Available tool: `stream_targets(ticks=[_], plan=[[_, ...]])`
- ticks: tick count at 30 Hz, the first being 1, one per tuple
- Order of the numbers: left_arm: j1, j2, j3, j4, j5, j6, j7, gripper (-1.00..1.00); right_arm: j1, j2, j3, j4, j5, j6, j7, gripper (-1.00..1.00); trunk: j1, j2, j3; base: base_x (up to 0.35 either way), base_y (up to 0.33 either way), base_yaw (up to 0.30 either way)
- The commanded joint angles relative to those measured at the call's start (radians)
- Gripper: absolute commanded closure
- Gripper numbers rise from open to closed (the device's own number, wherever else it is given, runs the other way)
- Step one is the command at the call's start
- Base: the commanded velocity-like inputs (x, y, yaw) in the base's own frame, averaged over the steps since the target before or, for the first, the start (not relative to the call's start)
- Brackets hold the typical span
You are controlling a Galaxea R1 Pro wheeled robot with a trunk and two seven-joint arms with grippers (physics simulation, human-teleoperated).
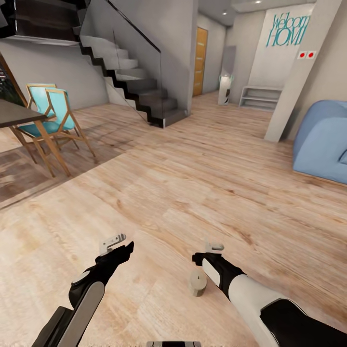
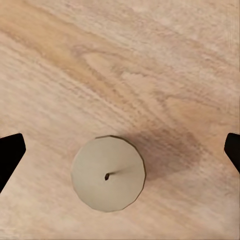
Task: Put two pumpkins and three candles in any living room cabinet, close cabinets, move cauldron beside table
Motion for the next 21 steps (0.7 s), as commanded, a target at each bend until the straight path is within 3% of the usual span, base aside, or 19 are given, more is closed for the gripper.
stream_targets(ticks=[1, 9, 21], plan=[[-0.001, 0.001, -0.002, -0.001, 0.009, 0.001, 0.010, -1.00, 0.000, 0.000, 0.009, -0.002, -0.007, 0.006, -0.006, -1.00, 0.000, -0.001, -0.005, 0.000, 0.000, 0.000], [-0.001, -0.001, -0.002, -0.001, 0.009, 0.001, 0.010, -1.00, 0.000, 0.000, 0.009, -0.002, -0.005, 0.006, -0.006, -1.00, 0.001, -0.001, -0.013, 0.000, 0.000, 0.000], [-0.001, -0.001, -0.003, -0.001, 0.009, 0.001, 0.010, -1.00, 0.000, 0.000, 0.009, -0.002, 0.004, 0.006, -0.007, -1.00, 0.006, -0.004, -0.059, 0.000, 0.000, 0.000]])
